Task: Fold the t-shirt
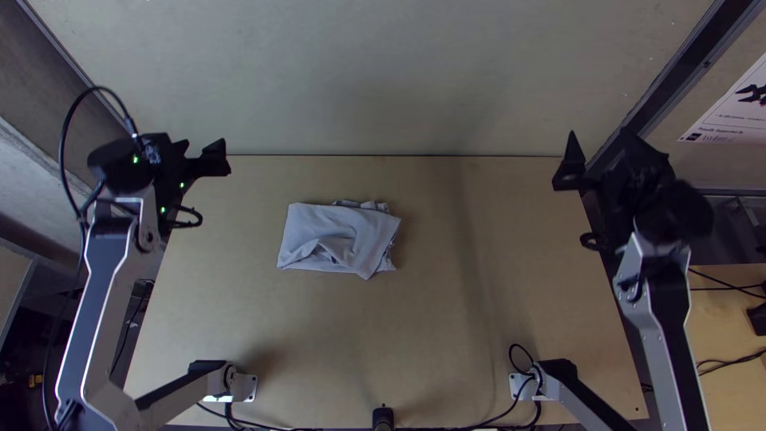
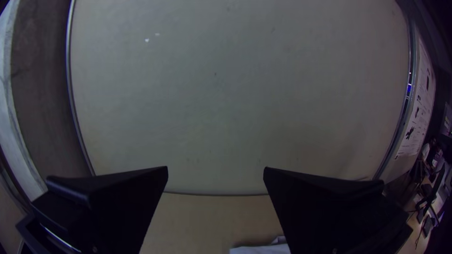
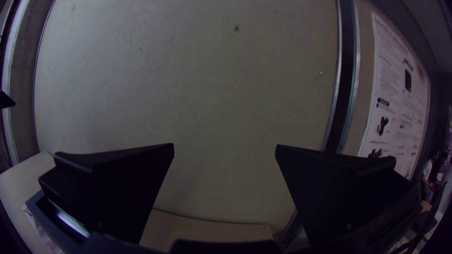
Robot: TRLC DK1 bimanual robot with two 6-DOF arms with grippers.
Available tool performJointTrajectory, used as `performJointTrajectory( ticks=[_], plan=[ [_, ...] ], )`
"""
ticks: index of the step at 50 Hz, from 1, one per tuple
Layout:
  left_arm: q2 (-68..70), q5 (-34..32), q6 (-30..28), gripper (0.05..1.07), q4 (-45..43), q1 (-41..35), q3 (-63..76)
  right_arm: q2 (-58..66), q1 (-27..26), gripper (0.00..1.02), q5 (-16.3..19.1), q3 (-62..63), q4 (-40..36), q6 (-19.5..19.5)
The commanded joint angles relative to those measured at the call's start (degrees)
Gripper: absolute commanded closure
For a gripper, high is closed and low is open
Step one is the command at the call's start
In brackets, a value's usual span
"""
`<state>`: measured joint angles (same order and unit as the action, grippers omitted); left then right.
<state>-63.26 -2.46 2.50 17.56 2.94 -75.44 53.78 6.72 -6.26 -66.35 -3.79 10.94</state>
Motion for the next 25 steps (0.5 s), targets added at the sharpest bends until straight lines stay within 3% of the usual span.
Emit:
performJointTrajectory(
  ticks=[1, 9, 25],
  plan=[
    [6.75, 0.35, -1.18, 0.1, -5.87, 1.72, 7.59, -6.93, -0.3, 0.04, -0.51, 8.34, 6.6, 4.0],
    [16.16, 0.35, -1.45, 0.1, -18.53, 5.94, 20.86, -16.69, -0.13, 0.04, -0.51, 19.94, 13.11, 6.46],
    [30.75, 0.35, -5.23, 0.1, -32.68, 6.38, 42.22, -34.62, -0.13, 0.04, -0.51, 39.1, 17.85, 8.04]
  ],
)
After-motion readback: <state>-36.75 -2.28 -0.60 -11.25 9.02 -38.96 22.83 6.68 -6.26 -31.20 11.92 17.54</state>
